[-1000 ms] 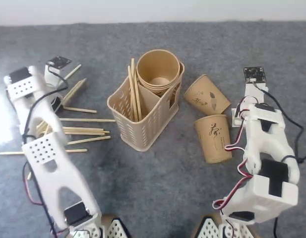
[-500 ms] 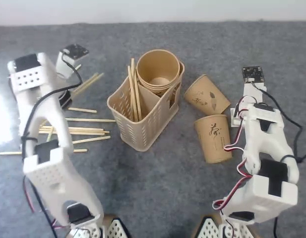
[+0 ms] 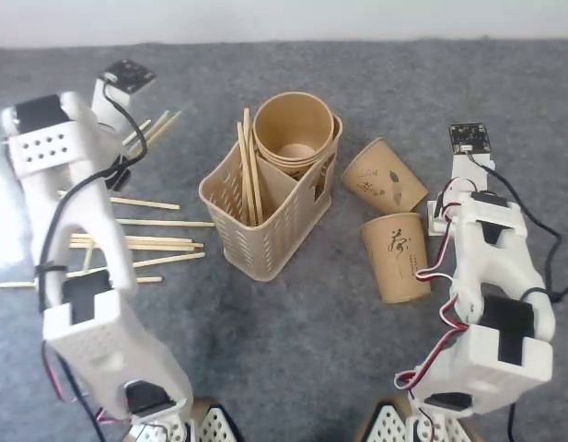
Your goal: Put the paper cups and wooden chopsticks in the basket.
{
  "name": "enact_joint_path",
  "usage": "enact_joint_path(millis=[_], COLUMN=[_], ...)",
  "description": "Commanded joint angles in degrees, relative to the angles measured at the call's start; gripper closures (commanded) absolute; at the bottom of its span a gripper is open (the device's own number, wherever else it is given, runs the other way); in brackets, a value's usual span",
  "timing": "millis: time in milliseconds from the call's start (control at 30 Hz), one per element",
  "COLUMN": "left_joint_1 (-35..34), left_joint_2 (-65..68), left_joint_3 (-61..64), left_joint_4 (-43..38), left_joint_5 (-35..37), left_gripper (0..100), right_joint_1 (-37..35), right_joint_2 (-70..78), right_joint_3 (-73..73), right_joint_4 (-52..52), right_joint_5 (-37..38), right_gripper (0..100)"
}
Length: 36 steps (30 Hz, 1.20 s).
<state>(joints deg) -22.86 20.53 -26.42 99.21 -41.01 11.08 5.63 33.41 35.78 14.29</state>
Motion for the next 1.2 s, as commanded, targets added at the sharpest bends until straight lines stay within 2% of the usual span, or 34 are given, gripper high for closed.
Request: enact_joint_path(millis=[0,100,467,800,1167], left_joint_1=[0.62,0.44,-1.23,-0.35,3.6], left_joint_2=[-3.96,-3.96,-9.32,-15.38,-20.4], left_joint_3=[-3.65,-5.67,-7.25,-7.34,-7.6], left_joint_4=[0.35,0.53,-1.32,-8.18,-8.18], left_joint_5=[4.04,6.33,7.12,17.58,28.04], left_gripper=[99,99,99,99,99], right_joint_1=[-0.66,-0.66,-0.66,-0.66,-0.66], right_joint_2=[-1.89,-1.89,-1.89,-1.89,-1.89], right_joint_3=[-0.53,-0.53,-0.53,-0.53,-0.53], right_joint_4=[-0.84,-0.84,-0.84,-0.84,-0.84], right_joint_5=[0.0,0.0,0.0,0.0,0.0], right_gripper=[99.1,99.1,99.1,99.1,99.1])
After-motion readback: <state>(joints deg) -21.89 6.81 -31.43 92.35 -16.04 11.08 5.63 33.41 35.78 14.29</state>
